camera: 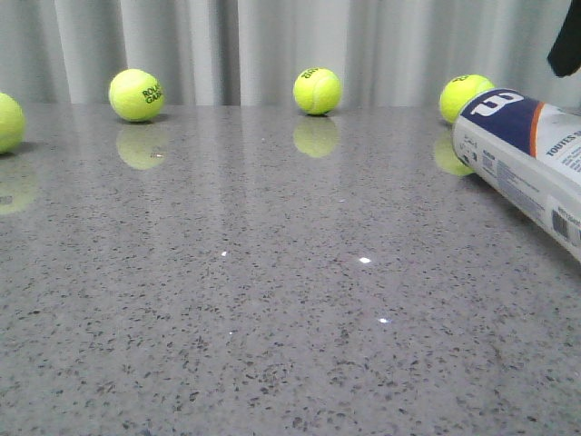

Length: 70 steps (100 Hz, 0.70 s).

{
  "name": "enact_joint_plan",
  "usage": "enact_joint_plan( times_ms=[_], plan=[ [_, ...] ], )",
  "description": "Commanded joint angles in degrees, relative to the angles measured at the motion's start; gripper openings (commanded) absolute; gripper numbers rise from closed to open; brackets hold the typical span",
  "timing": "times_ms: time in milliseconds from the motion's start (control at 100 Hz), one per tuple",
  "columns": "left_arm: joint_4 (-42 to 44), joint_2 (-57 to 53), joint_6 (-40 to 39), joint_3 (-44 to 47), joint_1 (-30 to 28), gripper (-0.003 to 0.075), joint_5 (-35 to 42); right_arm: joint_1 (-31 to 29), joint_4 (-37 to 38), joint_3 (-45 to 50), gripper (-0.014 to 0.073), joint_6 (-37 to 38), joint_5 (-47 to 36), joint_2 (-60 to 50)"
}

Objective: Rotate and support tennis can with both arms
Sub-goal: 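Lower the right gripper onto the lying Wilson can and grasp it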

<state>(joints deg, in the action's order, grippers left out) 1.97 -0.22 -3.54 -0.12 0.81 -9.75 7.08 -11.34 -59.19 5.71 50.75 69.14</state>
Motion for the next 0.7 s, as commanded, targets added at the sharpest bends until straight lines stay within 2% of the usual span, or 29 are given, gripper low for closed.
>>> enact_joint_plan(
  times_ms=[0, 510, 570, 690],
  plan=[
    [-0.4, -2.3, -0.5, 2.7, 0.0, -0.0021, 4.6, 0.1, -2.2, -3.4, 0.0637, 0.0, -0.6, 2.3],
    [-0.4, -2.3, -0.5, 2.7, 0.0, -0.0021, 4.6, 0.1, -4.5, -4.5, 0.0625, 0.0, 1.3, 12.8],
    [-0.4, -2.3, -0.5, 2.7, 0.0, -0.0021, 4.6, 0.1, -4.5, -4.5, 0.0578, 0.0, 1.4, 12.9],
    [-0.4, -2.3, -0.5, 2.7, 0.0, -0.0021, 4.6, 0.1, -4.5, -4.5, 0.0388, 0.0, 1.5, 12.9]
  ],
)
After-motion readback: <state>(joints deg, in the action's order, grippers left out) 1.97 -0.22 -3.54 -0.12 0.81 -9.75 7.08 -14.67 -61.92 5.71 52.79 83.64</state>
